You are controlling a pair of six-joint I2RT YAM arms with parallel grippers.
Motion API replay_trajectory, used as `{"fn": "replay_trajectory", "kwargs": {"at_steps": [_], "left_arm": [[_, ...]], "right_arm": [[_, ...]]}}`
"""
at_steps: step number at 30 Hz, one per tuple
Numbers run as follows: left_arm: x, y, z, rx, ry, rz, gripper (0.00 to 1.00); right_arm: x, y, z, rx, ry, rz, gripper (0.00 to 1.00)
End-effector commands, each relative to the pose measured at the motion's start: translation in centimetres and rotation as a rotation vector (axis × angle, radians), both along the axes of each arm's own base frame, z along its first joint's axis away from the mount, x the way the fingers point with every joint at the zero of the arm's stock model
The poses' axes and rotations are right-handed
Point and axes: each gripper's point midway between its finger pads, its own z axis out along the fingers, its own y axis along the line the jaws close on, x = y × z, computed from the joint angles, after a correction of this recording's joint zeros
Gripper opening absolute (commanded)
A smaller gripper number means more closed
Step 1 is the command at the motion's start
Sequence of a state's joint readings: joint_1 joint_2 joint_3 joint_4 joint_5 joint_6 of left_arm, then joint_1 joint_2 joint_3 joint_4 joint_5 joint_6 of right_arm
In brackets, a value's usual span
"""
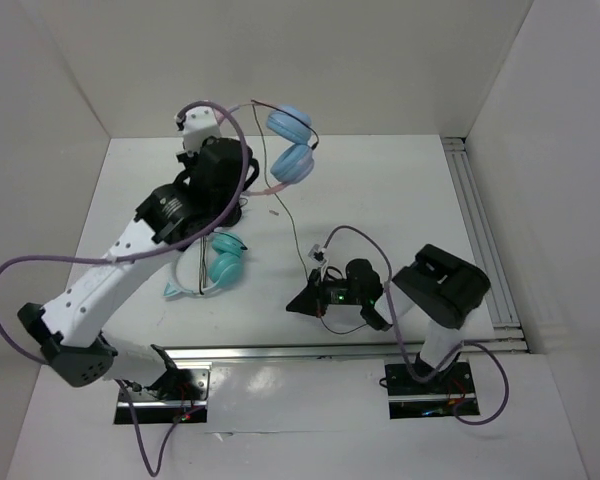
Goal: Wrap the headphones
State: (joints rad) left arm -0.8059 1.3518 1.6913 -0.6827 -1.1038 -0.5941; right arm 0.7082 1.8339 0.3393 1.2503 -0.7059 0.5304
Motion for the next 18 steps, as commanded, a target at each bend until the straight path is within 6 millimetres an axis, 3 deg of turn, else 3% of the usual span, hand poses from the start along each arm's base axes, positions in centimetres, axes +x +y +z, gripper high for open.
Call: {"fn": "replay_trajectory", "kwargs": {"at_steps": [1, 2, 6, 7, 9, 10, 11, 13, 14, 16, 17, 18], "left_arm": [[3.5, 2.3, 1.1, -0.079, -0.046, 0.085, 0.0], [5.0, 3.3, -0.3, -0.056, -0.014, 0.128, 0.0], [7.8, 4.2, -3.6, -0.07, 0.079, 0.162, 0.0], [8.2, 4.2, -3.6, -0.087, 0.085, 0.17, 0.0], [8.6, 4.5, -5.1, -0.081, 0.132, 0.197, 0.0], [9.2, 4.4, -6.2, -0.051, 0.156, 0.216, 0.0], [9.4, 4.8, -7.2, -0.048, 0.18, 0.235, 0.0], [9.9, 5.1, -8.7, -0.032, 0.222, 0.259, 0.0], [10.3, 4.7, -10.4, -0.021, 0.267, 0.254, 0.0], [10.4, 5.4, -11.2, -0.04, 0.284, 0.279, 0.0], [10.0, 5.3, -13.1, -0.024, 0.333, 0.268, 0.0], [10.1, 5.2, -13.2, -0.006, 0.338, 0.244, 0.0]], "right_arm": [[0.1, 1.2, 5.4, 0.074, -0.248, -0.04, 0.0], [-0.3, 1.4, 5.3, 0.047, -0.283, -0.035, 0.0], [-2.7, 2.8, 6.8, 0.006, -0.335, 0.023, 0.0], [-2.9, 3.0, 7.5, 0.009, -0.35, 0.034, 0.0], [-3.7, 3.7, 8.0, -0.016, -0.365, 0.076, 0.0], [-3.8, 4.1, 9.5, 0.005, -0.389, 0.082, 0.0], [-4.4, 4.1, 9.4, -0.014, -0.383, 0.101, 0.0], [-5.9, 4.6, 11.3, 0.023, -0.414, 0.154, 0.0], [-6.3, 4.7, 11.9, 0.02, -0.427, 0.168, 0.0], [-6.5, 4.7, 12.5, 0.005, -0.463, 0.164, 0.0], [-5.6, 4.6, 13.8, 0.003, -0.493, 0.111, 0.0], [-5.4, 4.0, 13.3, -0.037, -0.504, 0.104, 0.0]]}}
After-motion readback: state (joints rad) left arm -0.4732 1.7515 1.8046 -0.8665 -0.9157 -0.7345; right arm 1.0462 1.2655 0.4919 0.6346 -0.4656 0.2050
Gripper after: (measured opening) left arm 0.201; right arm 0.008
